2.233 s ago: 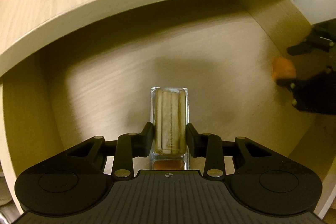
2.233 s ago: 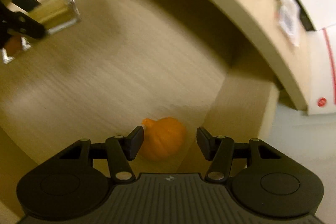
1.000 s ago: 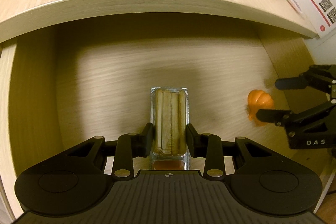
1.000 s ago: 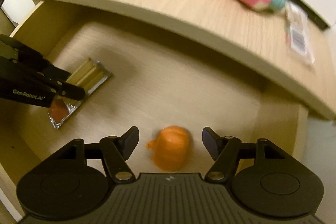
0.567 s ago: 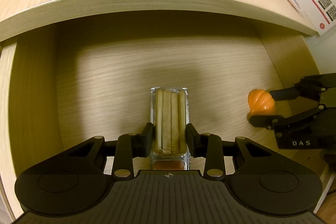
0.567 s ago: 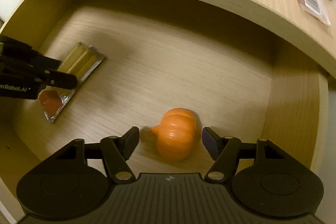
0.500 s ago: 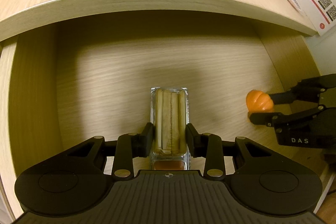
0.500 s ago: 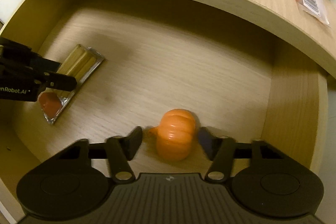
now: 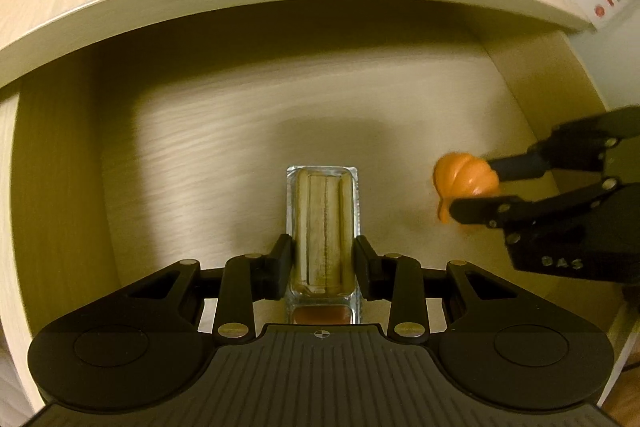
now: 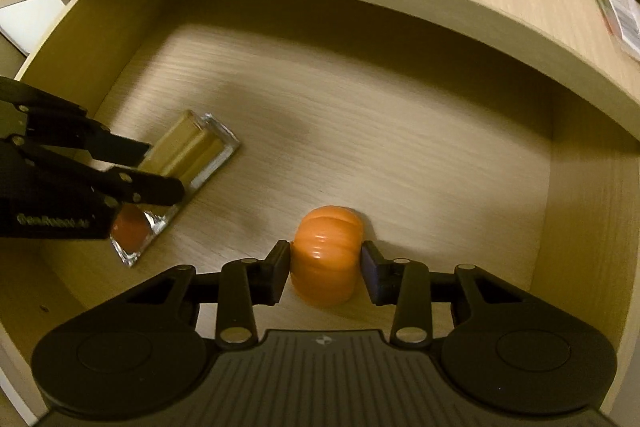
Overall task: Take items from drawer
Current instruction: 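Close the right tool on the orange pumpkin toy, then lift the tray and pumpkin out of the drawer onto the desktop, then open both tools to set the tray and pumpkin on the desktop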
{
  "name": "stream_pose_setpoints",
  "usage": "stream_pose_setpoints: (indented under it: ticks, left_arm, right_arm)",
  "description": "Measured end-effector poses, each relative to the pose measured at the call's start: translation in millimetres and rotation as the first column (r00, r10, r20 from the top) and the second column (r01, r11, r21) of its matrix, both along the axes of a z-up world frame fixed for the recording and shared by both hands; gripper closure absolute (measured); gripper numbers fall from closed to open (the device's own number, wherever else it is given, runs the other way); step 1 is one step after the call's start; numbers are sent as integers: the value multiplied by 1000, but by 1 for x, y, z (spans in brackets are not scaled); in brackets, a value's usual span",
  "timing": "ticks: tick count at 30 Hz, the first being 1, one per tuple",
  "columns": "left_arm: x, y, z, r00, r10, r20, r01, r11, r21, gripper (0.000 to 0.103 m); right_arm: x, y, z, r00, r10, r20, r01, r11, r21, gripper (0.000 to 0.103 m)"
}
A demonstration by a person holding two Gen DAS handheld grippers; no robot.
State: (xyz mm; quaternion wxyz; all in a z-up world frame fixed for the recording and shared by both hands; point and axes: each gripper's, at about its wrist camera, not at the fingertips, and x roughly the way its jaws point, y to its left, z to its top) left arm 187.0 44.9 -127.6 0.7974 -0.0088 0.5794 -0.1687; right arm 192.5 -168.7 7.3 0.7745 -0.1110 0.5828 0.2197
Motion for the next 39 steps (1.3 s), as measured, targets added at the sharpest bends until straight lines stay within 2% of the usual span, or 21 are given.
stream_pose_setpoints:
  ticks: [4, 6, 8, 10, 12, 15, 18, 21, 23, 25, 29, 31, 36, 39]
  left_arm:
    - [-6, 7, 27, 999, -31, 41, 33, 998, -54, 68]
    - [-10, 12, 58, 995, -38, 88, 48, 993, -107, 68]
    - [-11, 22, 101, 986, -35, 161, 64, 983, -172, 68]
    - [-9, 32, 142, 966, -24, 256, 77, 977, -201, 68]
    - [0, 48, 180, 935, 12, 354, 61, 979, -193, 68]
    - [25, 75, 205, 894, 100, 436, -30, 986, -165, 68]
    - [52, 107, 196, 878, 225, 423, -173, 972, -159, 68]
    - [76, 128, 168, 879, 320, 354, -282, 947, -156, 68]
    - [89, 132, 148, 885, 353, 304, -317, 934, -163, 68]
    - [95, 133, 136, 886, 376, 271, -336, 924, -184, 68]
    - [100, 122, 120, 881, 396, 260, -359, 916, -177, 68]
    - [102, 126, 114, 882, 399, 249, -364, 915, -174, 67]
    - [109, 120, 110, 885, 368, 286, -336, 929, -155, 65]
    - [112, 119, 108, 885, 360, 294, -324, 932, -166, 66]
  right_arm:
    - [-8, -7, 28, 998, -47, 36, 45, 998, 53, 65]
    - [-15, -18, 54, 994, -72, 80, 65, 993, 96, 65]
    - [-19, -29, 82, 985, -87, 149, 71, 992, 109, 65]
    - [-16, -45, 114, 964, -132, 231, 105, 987, 124, 65]
    - [-5, -65, 150, 927, -216, 306, 169, 971, 172, 65]
    - [17, -79, 187, 865, -287, 413, 232, 956, 178, 65]
    - [44, -82, 194, 816, -315, 485, 288, 949, 132, 65]
    - [77, -87, 182, 807, -343, 481, 342, 935, 94, 65]
    - [96, -90, 166, 812, -363, 456, 373, 925, 73, 65]
    - [108, -92, 148, 820, -381, 427, 399, 916, 50, 65]
    - [130, -93, 119, 836, -393, 383, 413, 910, 34, 66]
    - [134, -92, 114, 833, -392, 389, 405, 913, 54, 65]
    - [145, -85, 110, 838, -367, 403, 366, 927, 84, 66]
    - [150, -81, 106, 840, -349, 416, 355, 932, 65, 66]
